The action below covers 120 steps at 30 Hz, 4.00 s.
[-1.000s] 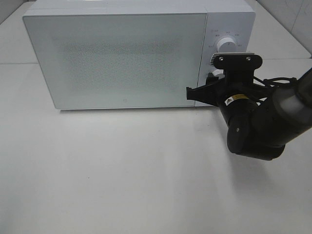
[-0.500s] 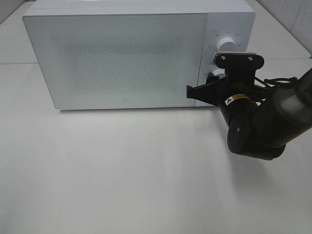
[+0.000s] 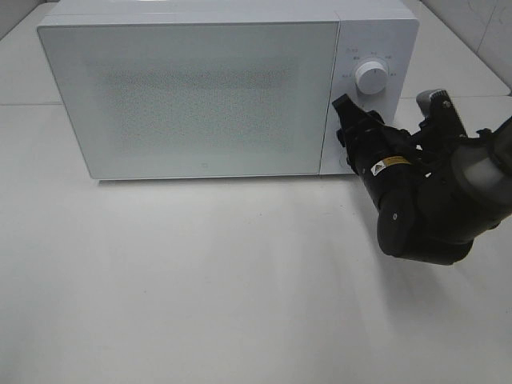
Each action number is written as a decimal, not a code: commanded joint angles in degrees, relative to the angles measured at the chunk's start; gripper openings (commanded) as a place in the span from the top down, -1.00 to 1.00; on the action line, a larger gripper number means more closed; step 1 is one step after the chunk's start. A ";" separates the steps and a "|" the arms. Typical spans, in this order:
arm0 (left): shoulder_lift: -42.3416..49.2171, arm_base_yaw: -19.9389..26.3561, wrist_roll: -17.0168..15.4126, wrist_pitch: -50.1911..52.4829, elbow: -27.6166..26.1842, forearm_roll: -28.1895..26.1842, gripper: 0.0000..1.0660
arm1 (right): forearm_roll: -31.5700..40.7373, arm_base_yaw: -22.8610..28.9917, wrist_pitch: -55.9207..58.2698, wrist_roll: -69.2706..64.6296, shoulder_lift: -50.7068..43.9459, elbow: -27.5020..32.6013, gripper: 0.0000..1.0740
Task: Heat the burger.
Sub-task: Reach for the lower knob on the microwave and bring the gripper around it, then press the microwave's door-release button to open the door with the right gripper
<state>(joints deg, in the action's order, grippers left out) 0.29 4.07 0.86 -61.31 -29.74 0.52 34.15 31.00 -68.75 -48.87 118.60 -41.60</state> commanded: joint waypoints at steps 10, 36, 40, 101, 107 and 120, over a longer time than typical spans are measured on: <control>0.86 0.11 0.00 -0.06 0.00 -0.06 -0.84 | -5.10 -0.17 -13.46 -25.27 -0.46 -1.66 1.00; 0.86 0.11 0.00 -0.06 0.00 -0.06 -0.84 | -1.83 -0.17 -13.41 -25.84 -0.46 -1.66 0.76; 0.86 0.11 0.00 -0.06 0.00 -0.06 -0.84 | 0.00 -0.17 -13.41 -24.12 -0.63 -1.66 0.32; 0.86 0.11 0.00 -0.06 0.00 -0.06 -0.84 | -6.13 1.20 33.80 41.94 -33.12 10.43 -0.38; 0.86 0.11 0.00 -0.06 0.00 -0.06 -0.84 | -7.68 1.20 41.65 54.20 -37.70 10.37 -0.38; 0.86 0.11 0.00 -0.06 0.00 -0.06 -0.84 | -18.68 1.20 64.06 58.27 -48.82 10.37 -0.38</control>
<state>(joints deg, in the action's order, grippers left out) 0.29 4.07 0.86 -61.31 -29.74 0.52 18.28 32.37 -10.20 8.65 72.25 -31.23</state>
